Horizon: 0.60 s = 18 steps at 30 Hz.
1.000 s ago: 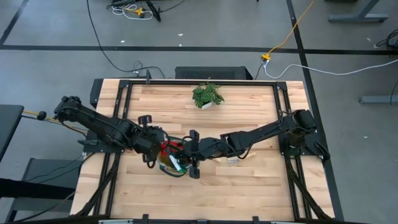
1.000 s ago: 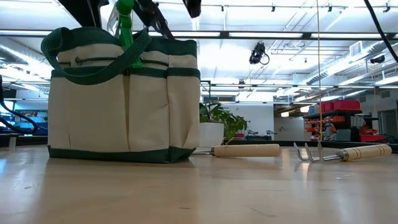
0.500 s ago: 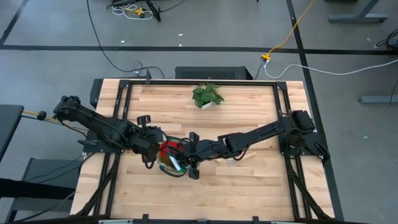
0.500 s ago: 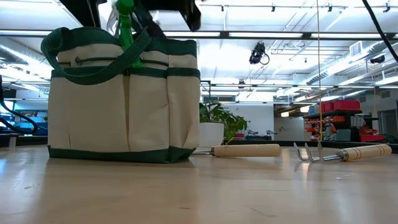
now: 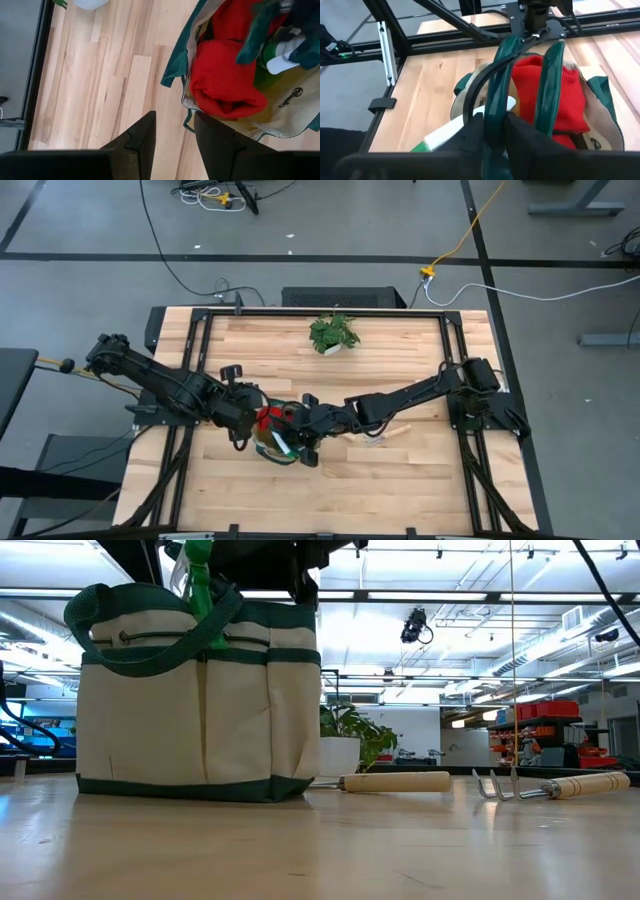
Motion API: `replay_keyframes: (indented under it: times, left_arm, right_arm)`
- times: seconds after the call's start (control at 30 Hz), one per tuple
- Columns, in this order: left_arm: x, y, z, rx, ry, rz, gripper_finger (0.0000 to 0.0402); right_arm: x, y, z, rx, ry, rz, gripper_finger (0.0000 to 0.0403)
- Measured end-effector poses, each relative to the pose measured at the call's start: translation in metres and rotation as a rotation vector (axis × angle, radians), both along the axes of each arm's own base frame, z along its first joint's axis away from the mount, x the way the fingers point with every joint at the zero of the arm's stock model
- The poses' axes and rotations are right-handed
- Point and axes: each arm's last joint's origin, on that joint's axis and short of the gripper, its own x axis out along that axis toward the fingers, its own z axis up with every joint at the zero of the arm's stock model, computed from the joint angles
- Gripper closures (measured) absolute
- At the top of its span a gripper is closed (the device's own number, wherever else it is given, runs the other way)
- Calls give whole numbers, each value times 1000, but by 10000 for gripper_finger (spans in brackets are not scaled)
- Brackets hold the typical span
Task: Pick & Place Garden tools in Gardening bag
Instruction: Put the green shear scissors into the green gardening bag
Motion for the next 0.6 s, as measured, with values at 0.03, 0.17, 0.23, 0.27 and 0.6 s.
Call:
replay_keyframes:
  times: [0.03,0.17,0.23,0.27,0.6]
  left_arm:
    - [0,0,0,1,0,0,262]
    - [0,0,0,1,0,0,262]
    - [0,0,0,1,0,0,262]
    - [0,0,0,1,0,0,262]
    - [0,0,0,2,0,0,262]
  right_arm:
    - [0,0,0,-1,-1,2,321]
    - [1,0,-2,0,2,7,276]
    - [1,1,-1,12,-8,22,261]
    - [2,1,-1,14,-11,25,254]
    - [-1,-4,11,-10,-52,-13,244]
